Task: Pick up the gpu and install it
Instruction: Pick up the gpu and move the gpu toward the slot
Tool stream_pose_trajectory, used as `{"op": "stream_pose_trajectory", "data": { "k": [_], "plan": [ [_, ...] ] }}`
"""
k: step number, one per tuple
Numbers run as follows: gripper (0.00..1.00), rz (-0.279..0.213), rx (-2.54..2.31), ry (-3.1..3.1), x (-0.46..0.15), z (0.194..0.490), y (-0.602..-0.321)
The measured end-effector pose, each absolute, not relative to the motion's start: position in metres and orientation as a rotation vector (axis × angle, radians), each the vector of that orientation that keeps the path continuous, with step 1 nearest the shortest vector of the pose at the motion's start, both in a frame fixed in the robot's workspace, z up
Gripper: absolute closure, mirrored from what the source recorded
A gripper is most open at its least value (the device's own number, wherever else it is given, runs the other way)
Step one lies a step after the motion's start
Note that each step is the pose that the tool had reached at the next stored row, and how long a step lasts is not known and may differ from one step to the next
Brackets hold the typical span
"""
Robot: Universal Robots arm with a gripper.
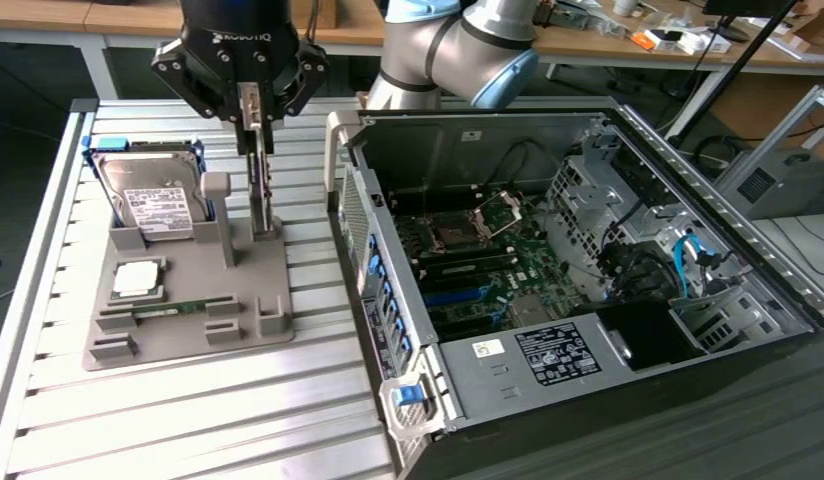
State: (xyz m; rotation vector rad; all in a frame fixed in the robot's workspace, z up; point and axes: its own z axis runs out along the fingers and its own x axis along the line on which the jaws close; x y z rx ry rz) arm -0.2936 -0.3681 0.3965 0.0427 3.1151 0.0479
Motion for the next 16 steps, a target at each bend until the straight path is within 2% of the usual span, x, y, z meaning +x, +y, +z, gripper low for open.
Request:
{"op": "stream_pose_trajectory", "data": {
  "k": [16],
  "plan": [
    [0.73,0.044,0.043,3.115,-0.2901,0.397,-0.3682]
  ]
}}
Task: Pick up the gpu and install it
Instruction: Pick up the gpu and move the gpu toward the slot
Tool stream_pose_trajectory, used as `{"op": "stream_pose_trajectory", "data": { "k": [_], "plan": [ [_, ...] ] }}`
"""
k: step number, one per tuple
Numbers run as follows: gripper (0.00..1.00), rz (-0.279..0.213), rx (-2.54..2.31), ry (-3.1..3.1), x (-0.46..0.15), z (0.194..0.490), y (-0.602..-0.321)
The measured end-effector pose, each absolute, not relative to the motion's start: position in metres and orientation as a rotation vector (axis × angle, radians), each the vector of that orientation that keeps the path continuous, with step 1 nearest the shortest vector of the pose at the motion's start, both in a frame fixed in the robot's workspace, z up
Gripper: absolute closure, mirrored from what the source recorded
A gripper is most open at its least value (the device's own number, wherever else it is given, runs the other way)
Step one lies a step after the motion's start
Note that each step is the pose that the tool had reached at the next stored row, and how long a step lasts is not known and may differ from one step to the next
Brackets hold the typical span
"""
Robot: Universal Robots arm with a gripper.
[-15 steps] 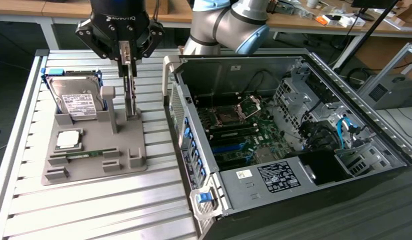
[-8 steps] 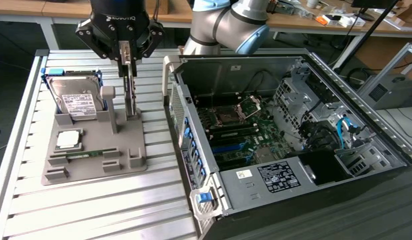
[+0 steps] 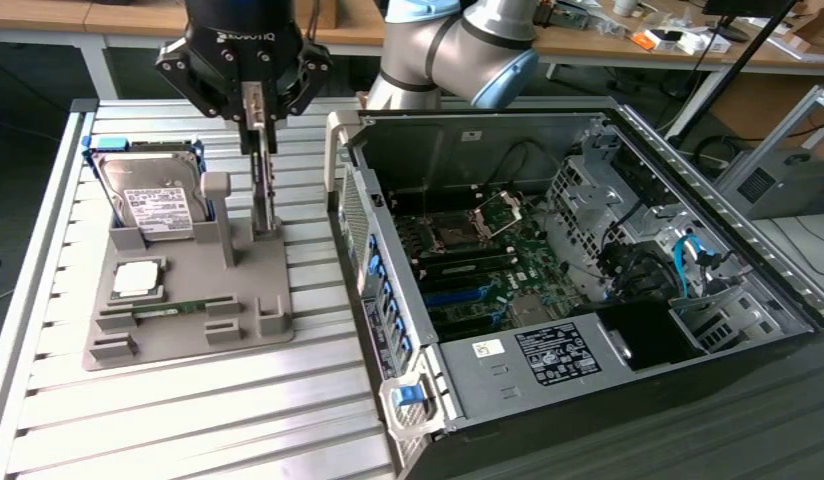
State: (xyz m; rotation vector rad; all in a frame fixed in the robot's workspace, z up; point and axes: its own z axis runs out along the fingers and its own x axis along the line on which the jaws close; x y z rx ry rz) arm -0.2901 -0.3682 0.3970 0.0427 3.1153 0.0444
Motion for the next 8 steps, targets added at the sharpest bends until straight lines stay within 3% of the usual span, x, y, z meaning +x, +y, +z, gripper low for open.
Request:
{"op": "stream_pose_trajectory", "data": {
  "k": [8],
  "plan": [
    [0.73,0.042,0.043,3.115,-0.271,0.397,-0.368]
  ]
}}
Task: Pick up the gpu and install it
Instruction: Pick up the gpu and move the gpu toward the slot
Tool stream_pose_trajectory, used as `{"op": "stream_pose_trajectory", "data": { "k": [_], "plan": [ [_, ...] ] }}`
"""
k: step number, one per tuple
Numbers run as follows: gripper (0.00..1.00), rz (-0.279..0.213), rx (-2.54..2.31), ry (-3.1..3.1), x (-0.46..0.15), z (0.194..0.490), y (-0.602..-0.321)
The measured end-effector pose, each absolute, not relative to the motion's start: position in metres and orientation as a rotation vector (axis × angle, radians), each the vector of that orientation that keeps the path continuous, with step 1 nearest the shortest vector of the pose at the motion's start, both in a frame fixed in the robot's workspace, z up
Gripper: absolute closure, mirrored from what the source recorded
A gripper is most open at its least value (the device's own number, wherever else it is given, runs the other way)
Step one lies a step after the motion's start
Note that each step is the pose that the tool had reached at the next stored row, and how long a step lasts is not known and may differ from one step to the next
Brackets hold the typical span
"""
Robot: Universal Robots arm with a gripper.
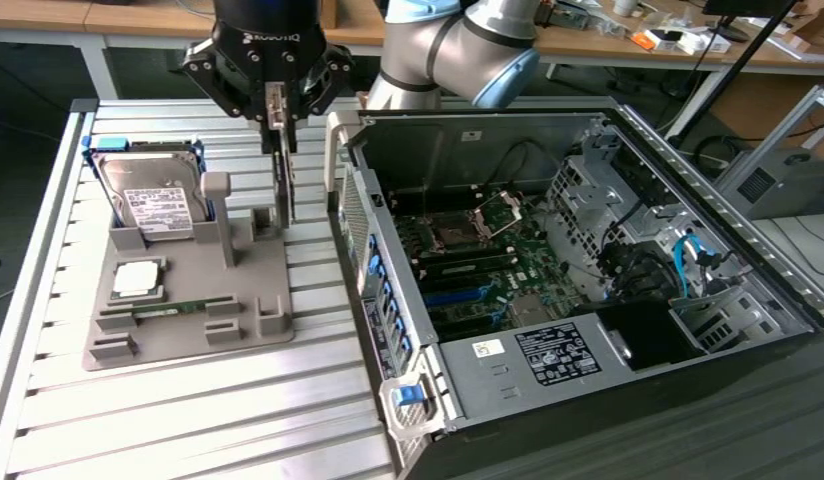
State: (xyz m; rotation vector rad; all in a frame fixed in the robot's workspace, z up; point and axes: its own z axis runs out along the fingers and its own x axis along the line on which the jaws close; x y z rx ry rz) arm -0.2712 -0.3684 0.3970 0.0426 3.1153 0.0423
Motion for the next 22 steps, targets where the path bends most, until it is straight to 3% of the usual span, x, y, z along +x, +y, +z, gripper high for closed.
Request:
{"op": "stream_pose_trajectory", "data": {
  "k": [22],
  "plan": [
    [0.73,0.033,0.043,3.128,-0.253,0.413,-0.369]
  ]
}}
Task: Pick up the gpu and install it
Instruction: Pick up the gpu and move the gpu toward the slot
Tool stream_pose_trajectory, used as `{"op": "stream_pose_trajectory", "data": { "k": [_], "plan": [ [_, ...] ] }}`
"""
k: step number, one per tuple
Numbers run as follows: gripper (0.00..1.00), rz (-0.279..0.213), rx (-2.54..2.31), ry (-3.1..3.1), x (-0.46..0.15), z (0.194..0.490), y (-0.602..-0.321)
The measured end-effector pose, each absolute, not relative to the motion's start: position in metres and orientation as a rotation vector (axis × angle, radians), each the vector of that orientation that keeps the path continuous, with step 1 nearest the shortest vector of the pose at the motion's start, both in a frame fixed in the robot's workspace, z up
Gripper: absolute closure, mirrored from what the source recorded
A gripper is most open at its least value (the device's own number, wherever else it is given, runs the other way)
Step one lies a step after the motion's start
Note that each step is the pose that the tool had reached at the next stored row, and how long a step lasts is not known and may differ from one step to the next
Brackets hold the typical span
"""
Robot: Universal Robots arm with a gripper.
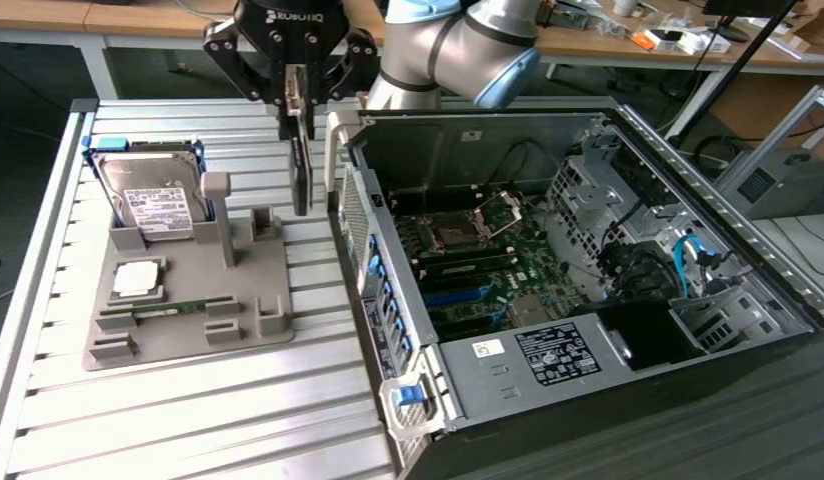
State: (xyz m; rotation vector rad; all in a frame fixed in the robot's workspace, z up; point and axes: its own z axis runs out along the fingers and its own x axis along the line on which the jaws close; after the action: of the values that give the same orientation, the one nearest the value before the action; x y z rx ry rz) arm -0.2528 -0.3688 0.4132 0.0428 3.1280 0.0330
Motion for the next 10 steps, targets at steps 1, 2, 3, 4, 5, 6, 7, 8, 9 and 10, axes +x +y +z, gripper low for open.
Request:
{"op": "stream_pose_trajectory", "data": {
  "k": [1,2,3,4,5,6,7,8,9,10],
  "plan": [
    [0.73,0.033,0.043,3.131,-0.25,0.413,-0.369],
    [0.73,0.033,0.043,3.133,-0.247,0.413,-0.369],
    [0.73,0.033,0.043,3.136,-0.244,0.413,-0.369],
    [0.73,0.033,0.043,3.139,-0.241,0.413,-0.369],
    [0.73,0.033,0.043,3.14,-0.238,0.413,-0.369],
    [0.73,0.033,0.043,3.143,-0.235,0.413,-0.369],
    [0.73,0.033,0.043,3.144,-0.233,0.413,-0.369],
    [0.73,0.033,0.043,3.145,-0.231,0.414,-0.369],
    [0.73,0.032,0.043,3.147,-0.229,0.414,-0.369],
    [0.73,0.032,0.044,3.148,-0.227,0.415,-0.369]
  ]
}}
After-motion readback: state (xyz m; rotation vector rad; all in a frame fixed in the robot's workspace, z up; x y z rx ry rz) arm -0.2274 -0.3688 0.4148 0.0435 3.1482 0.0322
